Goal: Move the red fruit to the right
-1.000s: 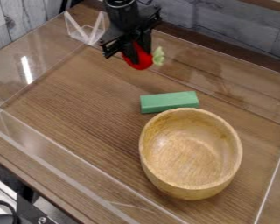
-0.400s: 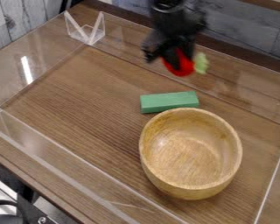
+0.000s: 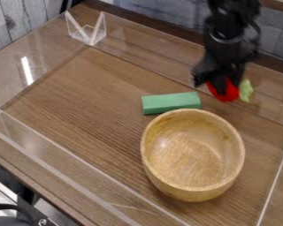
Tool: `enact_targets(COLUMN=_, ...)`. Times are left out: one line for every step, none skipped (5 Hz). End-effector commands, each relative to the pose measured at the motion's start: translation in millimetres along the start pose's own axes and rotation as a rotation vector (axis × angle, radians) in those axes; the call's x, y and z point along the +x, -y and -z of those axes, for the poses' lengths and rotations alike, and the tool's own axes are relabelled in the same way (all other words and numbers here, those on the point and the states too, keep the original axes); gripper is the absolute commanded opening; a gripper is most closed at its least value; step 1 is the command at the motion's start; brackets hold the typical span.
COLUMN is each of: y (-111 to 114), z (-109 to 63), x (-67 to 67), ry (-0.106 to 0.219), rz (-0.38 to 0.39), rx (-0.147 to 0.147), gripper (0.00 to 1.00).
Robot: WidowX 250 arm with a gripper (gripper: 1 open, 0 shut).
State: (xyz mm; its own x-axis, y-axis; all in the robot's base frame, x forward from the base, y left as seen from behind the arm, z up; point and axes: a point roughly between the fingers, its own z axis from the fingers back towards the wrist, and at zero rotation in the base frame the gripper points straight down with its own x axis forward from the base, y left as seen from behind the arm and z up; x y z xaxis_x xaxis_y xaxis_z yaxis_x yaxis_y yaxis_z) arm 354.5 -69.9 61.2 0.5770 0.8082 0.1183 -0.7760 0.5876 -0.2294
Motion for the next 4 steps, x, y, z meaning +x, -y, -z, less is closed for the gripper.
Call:
enact_targets(y=25.8, z=-4.7, x=18.0, ry=0.057, rz=-0.023, rx=-0.059, gripper=0.0)
enact_targets(y=24.5, z=3.2, x=18.4, ry=0.069, rz=-0.028, rx=-0.044, gripper=0.0)
enact_targets(y=22.4, z=9.5, x=19.3, ry=0.081, rz=-0.031, rx=-0.026, gripper=0.0)
enact_targets(y=19.5, z=14.8, x=20.8, ry=0.094, rz=-0.038, rx=-0.009, gripper=0.0)
